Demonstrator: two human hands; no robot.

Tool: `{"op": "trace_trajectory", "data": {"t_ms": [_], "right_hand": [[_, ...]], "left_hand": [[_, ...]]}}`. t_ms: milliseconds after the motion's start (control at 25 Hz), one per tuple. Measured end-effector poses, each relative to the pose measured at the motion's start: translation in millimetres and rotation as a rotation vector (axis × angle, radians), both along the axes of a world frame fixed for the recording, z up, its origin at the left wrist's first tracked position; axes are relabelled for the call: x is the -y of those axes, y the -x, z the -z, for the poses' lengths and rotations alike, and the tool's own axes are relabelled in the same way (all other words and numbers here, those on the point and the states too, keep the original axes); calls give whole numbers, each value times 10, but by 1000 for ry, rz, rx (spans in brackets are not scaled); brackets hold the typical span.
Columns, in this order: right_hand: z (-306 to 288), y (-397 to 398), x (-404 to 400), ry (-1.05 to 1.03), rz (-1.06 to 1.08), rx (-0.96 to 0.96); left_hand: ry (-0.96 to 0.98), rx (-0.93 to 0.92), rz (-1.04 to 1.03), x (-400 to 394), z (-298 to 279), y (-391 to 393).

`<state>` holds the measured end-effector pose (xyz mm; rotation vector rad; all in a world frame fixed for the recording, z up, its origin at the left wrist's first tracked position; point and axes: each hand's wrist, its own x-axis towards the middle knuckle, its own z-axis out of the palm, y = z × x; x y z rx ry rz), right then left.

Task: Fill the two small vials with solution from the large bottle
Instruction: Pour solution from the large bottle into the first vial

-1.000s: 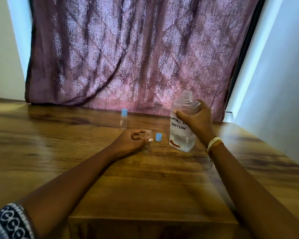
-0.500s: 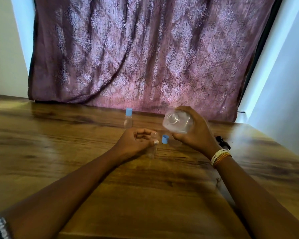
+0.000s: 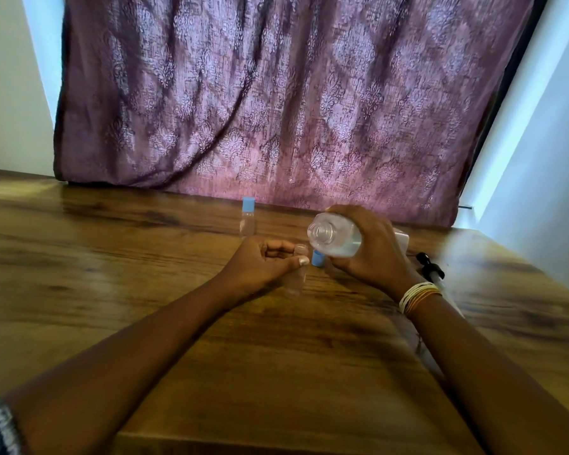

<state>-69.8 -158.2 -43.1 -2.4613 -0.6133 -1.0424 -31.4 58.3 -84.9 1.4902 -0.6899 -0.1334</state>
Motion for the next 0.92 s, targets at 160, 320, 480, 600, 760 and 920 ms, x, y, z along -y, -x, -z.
{"op": "trace_trajectory", "data": {"t_ms": [160,320,480,600,760,920], "right_hand": [[-8,-27,4,79,4,57],[-14,-27,0,134,35,56],[-39,14,-38,176,60,78],[-67,36,-57,184,58,109],[-62,56,-73,214,89,120],[-64,57,-74,231,102,126]], "left_hand": [[-9,20,0,-6,-3,1],[36,2,32,-8,0,12],[34,39,27,-13,-16,26],[17,52,11,-11,-27,31],[15,54,-2,-7,-14,32],[22,35,6,-3,-10,28]]}}
